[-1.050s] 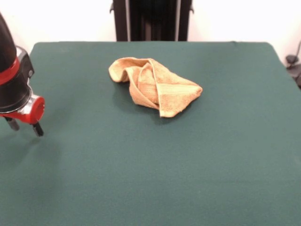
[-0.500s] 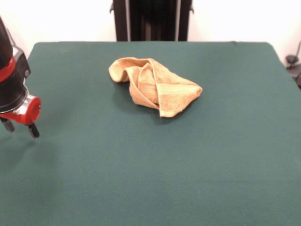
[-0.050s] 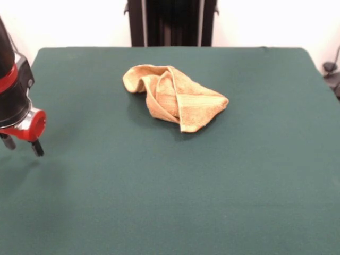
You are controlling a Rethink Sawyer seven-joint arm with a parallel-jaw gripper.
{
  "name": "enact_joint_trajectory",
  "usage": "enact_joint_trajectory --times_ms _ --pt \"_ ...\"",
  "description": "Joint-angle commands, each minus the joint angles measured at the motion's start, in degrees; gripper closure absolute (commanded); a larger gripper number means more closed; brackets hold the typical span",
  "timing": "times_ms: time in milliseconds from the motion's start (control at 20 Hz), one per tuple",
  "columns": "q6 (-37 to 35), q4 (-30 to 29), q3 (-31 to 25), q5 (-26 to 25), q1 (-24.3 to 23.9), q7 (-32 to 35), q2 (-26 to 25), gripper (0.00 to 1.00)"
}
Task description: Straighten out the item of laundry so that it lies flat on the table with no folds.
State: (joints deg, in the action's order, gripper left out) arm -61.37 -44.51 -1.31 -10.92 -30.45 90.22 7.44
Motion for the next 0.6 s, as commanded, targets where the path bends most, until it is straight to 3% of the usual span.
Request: enact_joint_trajectory --times_ms 50,600 --pt "3.6 -3.3 -6.4 -0.1 4.2 -2.6 0.4 0.0" --pt "5.7 -4.0 -5.0 -0.2 7.5 2.5 0.2 0.0"
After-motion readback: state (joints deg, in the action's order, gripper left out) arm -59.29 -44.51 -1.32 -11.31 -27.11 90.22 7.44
